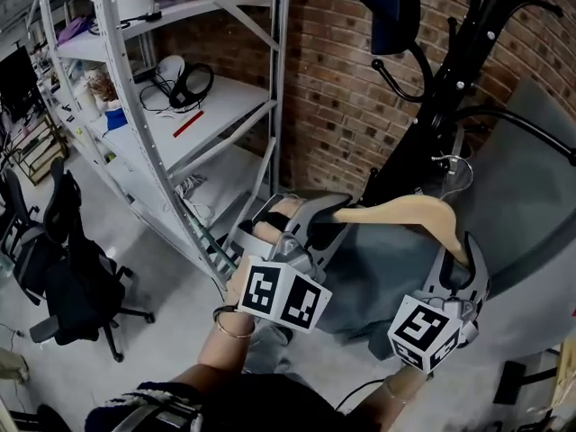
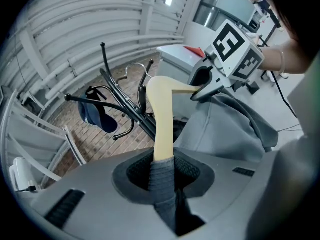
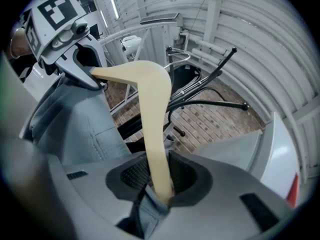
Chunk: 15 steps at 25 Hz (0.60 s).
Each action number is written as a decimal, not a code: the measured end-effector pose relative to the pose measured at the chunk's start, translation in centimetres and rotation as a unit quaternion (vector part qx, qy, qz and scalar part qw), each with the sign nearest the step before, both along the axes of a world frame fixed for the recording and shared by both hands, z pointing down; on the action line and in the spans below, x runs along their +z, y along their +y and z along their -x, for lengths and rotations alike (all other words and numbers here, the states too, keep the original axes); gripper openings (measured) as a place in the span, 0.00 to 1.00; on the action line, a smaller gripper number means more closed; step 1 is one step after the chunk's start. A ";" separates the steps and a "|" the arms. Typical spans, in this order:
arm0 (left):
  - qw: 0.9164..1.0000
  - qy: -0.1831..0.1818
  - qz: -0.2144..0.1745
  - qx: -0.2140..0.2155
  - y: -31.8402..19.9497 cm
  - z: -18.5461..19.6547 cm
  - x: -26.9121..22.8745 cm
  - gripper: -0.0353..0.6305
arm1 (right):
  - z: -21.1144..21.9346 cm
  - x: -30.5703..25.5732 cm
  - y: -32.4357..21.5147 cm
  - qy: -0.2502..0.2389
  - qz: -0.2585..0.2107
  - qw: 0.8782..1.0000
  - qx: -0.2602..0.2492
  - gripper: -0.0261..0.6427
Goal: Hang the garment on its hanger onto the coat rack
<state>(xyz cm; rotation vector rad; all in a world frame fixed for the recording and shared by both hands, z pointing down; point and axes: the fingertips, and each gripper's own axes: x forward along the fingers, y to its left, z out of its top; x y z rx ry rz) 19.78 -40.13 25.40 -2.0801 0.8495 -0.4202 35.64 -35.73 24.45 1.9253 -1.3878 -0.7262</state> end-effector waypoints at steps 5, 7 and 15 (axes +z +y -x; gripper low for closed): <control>1.000 -0.009 0.002 0.006 -3.4 -1.1 0.6 0.17 | -1.1 1.0 -3.3 -0.006 0.006 1.000 0.006 0.19; 1.000 -0.013 0.004 0.006 -4.7 -1.5 0.9 0.17 | -1.5 1.4 -4.6 -0.010 0.011 1.000 0.007 0.19; 0.999 -0.027 0.027 0.010 -8.8 -2.4 3.0 0.17 | -2.3 3.5 -8.7 -0.022 0.037 0.999 0.014 0.19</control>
